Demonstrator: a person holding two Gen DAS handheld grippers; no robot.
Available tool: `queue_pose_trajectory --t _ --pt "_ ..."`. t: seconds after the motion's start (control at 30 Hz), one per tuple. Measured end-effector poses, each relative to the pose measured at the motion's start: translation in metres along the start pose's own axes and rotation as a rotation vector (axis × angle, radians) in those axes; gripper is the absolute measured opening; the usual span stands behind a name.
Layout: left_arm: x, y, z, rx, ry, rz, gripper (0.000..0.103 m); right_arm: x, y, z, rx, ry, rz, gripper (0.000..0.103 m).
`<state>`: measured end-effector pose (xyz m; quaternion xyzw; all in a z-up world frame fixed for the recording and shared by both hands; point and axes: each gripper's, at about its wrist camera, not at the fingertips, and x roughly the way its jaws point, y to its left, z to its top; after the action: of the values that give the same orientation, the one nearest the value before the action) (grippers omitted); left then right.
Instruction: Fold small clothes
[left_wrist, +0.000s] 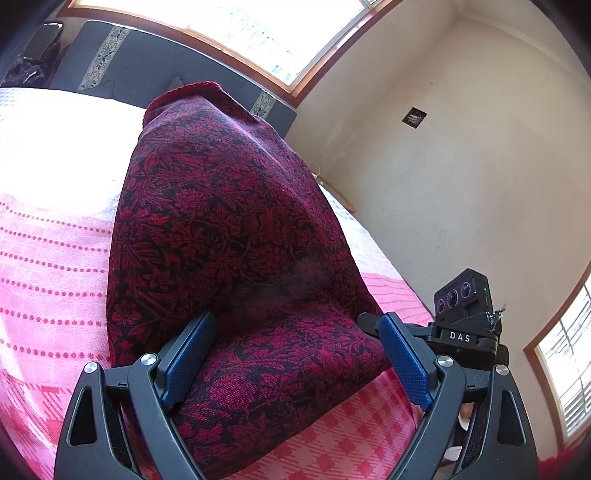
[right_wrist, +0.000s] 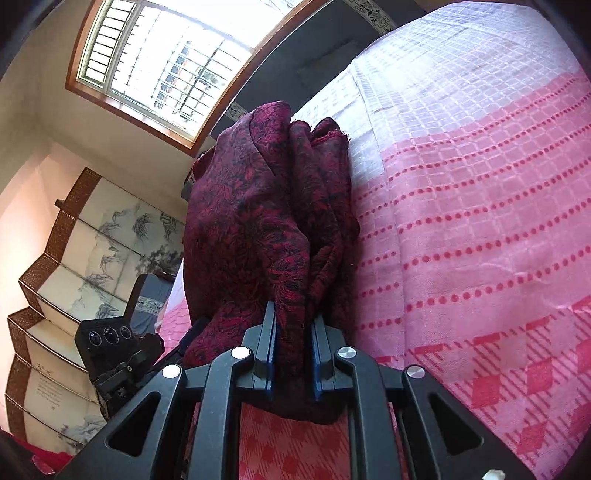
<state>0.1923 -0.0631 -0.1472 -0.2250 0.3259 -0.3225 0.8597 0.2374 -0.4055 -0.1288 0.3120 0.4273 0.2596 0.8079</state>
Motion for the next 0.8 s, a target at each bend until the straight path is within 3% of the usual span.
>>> queue_pose_trajectory --t 0.23,0.37,0.67,0.8 --pt "0.003 -0.007 0.007 0.027 0.03 0.015 0.09 0.0 -0.01 -0.004 0.023 -0.004 0.021 0.013" --pt "0.0 -0.018 0.011 0.058 0.044 0.082 0.09 0.0 -0.015 -0.009 0.038 -0.014 0.034 0.012" --pt "-0.025 -0.023 0.031 0.133 -0.046 0.267 0.095 -0.009 0.003 -0.025 -0.01 -0.068 -0.054 0.011" --pt "-0.011 -0.003 0.032 0.088 0.03 0.267 0.095 -0.01 0.003 -0.027 0.01 -0.064 -0.041 0.011"
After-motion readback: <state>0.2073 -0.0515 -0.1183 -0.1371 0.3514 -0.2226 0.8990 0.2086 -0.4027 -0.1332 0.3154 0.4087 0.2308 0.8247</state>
